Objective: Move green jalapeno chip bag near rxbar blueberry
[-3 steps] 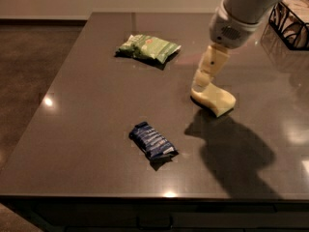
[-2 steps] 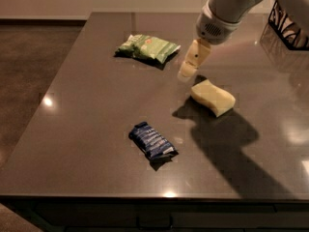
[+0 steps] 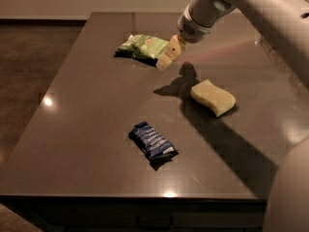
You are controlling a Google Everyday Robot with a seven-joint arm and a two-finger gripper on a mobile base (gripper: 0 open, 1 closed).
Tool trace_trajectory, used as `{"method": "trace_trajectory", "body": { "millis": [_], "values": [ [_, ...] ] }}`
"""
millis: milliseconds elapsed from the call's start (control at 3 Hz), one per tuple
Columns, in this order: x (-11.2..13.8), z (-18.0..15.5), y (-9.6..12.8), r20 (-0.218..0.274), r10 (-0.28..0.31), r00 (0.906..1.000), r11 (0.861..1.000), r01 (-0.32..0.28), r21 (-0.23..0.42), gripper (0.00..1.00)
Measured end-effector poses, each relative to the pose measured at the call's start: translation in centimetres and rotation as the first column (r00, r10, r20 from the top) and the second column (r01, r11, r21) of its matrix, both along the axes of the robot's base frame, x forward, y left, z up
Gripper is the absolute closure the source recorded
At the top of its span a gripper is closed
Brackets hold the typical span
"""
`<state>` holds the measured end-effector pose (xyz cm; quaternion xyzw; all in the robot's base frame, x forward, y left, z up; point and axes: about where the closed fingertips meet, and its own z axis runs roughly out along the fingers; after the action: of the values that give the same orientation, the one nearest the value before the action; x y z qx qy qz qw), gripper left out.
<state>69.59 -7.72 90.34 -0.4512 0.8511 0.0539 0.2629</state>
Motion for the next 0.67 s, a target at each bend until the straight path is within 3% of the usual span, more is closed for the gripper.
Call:
{"method": "trace_trajectory", "body": {
  "millis": [333,667],
  "values": [
    [3.1,-1.0,1.7,0.030,-0.041,0.9987,0.998,0.040,0.040,0.00],
    [5.5,-2.5,3.9,0.029,-0.058,0.9979,0.996,0.056,0.066,0.00]
  ]
}}
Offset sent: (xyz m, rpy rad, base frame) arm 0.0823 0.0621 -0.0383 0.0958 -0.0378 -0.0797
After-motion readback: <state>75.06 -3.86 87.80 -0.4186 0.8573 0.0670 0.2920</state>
